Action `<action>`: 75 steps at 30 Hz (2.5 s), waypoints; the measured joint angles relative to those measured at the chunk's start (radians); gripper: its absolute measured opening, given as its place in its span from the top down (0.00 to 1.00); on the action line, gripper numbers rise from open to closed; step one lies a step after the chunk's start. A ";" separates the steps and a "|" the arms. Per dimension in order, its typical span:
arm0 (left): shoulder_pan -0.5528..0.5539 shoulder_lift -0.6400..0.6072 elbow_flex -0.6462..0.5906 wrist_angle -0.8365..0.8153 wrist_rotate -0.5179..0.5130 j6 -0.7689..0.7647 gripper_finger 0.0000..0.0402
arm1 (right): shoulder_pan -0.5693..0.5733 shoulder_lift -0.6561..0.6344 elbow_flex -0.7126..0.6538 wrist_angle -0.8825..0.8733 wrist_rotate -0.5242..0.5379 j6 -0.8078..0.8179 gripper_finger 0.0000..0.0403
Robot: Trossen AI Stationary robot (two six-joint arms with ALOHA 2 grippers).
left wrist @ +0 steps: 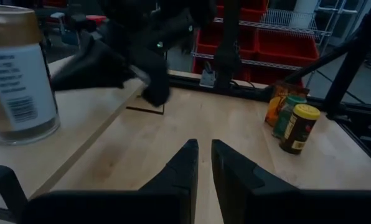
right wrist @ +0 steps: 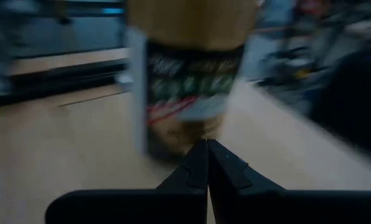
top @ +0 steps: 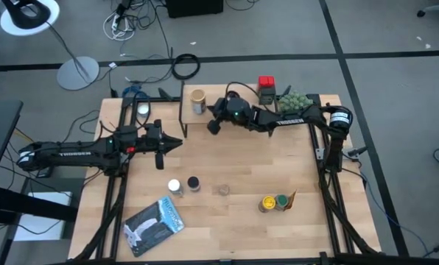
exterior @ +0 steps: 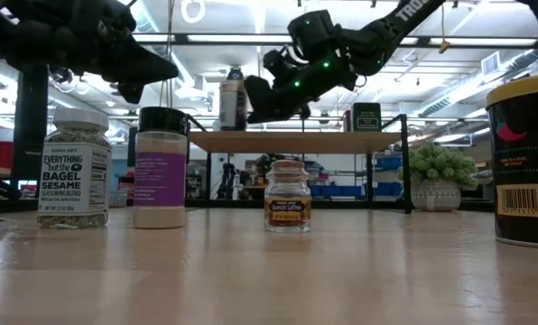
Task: Shelf spices
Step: Put the gold seasoning bottle on the shelf
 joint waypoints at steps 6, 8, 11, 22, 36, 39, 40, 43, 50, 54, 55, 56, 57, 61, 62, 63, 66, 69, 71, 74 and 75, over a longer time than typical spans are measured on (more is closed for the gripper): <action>0.000 0.000 0.000 -0.001 -0.001 0.000 0.88 | 0.039 0.001 0.000 -0.033 -0.082 -0.004 1.00; 0.000 0.000 0.000 -0.001 -0.001 0.000 0.88 | 0.050 0.001 0.000 -0.008 -0.021 -0.057 1.00; 0.000 0.000 0.000 -0.001 -0.001 0.000 0.88 | 0.053 0.001 0.000 0.005 0.158 -0.048 1.00; 0.000 0.000 0.000 -0.001 -0.001 -0.005 0.88 | 0.030 0.001 0.075 -0.025 0.007 -0.042 1.00; 0.000 0.000 0.000 -0.001 0.000 -0.006 0.88 | 0.046 0.000 0.095 -0.032 -0.145 -0.046 1.00; 0.000 0.000 0.000 0.005 0.000 -0.007 0.88 | 0.045 0.000 0.095 -0.037 -0.152 -0.028 1.00; 0.000 0.000 0.000 0.008 0.000 -0.008 0.88 | 0.046 0.000 0.095 -0.042 -0.155 -0.014 1.00; 0.000 0.000 0.000 0.008 0.001 -0.025 0.88 | 0.061 0.000 0.095 -0.063 -0.169 0.003 1.00; 0.000 0.000 0.000 0.008 -0.006 -0.025 0.88 | 0.070 0.000 0.095 -0.063 -0.101 -0.036 1.00; 0.000 0.000 0.000 0.008 -0.008 -0.025 0.88 | 0.054 0.000 0.095 -0.054 -0.070 -0.027 1.00; 0.000 0.000 0.000 0.008 -0.008 -0.025 0.88 | 0.051 0.000 0.095 -0.048 -0.072 -0.027 1.00; 0.000 0.000 0.000 0.007 -0.009 -0.025 0.88 | 0.049 0.000 0.095 -0.041 -0.072 -0.026 1.00; 0.000 0.000 0.000 0.007 -0.010 -0.025 0.88 | 0.048 0.000 0.095 -0.039 -0.074 -0.014 1.00; 0.000 0.000 0.000 0.007 -0.033 -0.025 0.88 | 0.062 0.000 0.095 -0.043 -0.079 0.044 1.00; 0.000 0.000 0.000 0.007 -0.038 -0.025 0.88 | 0.073 0.000 0.095 -0.043 -0.070 0.044 1.00; 0.000 0.000 0.000 0.007 -0.041 -0.025 0.88 | 0.086 0.000 0.095 -0.043 -0.056 0.044 1.00; 0.000 0.000 0.000 0.007 -0.045 -0.024 0.88 | 0.121 0.000 0.129 -0.090 -0.011 0.043 1.00; 0.000 0.000 0.000 0.007 -0.054 -0.023 0.88 | 0.132 0.013 0.196 -0.176 0.028 0.043 1.00; 0.000 0.000 0.001 0.007 -0.054 -0.023 0.88 | 0.128 0.045 0.240 -0.214 0.032 0.044 1.00; 0.000 0.001 0.002 0.000 -0.054 -0.023 0.88 | 0.129 0.121 0.315 -0.258 0.012 0.027 1.00; 0.000 0.001 0.002 -0.004 -0.054 -0.024 0.88 | 0.134 0.136 0.336 -0.285 0.013 0.020 1.00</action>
